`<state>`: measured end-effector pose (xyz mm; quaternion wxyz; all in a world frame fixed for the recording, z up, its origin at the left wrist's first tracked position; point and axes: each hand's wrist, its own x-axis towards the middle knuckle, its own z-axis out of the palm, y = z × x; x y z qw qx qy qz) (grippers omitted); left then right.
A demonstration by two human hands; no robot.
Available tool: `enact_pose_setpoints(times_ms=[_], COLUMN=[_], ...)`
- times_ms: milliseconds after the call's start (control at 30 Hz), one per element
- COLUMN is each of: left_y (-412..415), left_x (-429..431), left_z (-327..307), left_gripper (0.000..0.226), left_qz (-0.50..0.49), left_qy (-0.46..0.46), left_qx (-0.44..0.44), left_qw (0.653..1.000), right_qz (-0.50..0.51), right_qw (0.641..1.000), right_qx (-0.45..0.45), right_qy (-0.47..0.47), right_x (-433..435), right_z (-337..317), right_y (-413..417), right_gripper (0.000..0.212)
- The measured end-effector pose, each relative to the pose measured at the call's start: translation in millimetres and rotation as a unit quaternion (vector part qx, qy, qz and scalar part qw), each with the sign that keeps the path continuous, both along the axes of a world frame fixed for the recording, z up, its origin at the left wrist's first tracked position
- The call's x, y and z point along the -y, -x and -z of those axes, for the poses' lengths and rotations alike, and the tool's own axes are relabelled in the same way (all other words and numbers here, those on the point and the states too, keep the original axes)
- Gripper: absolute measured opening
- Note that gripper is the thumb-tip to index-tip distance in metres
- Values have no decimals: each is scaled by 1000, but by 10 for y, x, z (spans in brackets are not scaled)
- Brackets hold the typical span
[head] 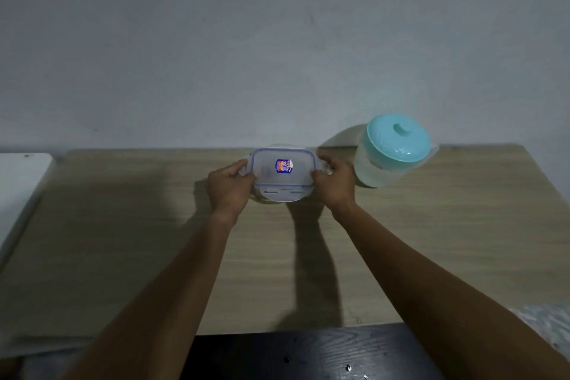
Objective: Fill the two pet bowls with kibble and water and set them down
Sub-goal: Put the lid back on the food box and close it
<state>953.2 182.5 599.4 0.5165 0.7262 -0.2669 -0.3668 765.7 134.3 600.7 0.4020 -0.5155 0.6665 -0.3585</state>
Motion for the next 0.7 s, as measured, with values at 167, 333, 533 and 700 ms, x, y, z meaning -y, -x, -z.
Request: enact_pose_setpoints(times_ms=[167,333,533,700], left_y=[-73,-132,-174,-185], left_x=[67,117,108,84], left_z=[20,3,-55,-171], left_gripper=[51,46,36,28], left_qz=[44,60,78,101], left_qy=[-43,-86,-107,-145], left_qx=[-68,-99,-119,-152], left_qw=[996,990,984,973], right_qz=[18,22,24,5], right_qw=[996,990,985,992], right_qx=[67,116,153,113], right_qy=[-49,-74,-71,-46], right_x=[80,104,77,37], right_z=[131,279,269,252], right_y=[-20,-31,-55,-121], right_gripper=[44,58,36,19])
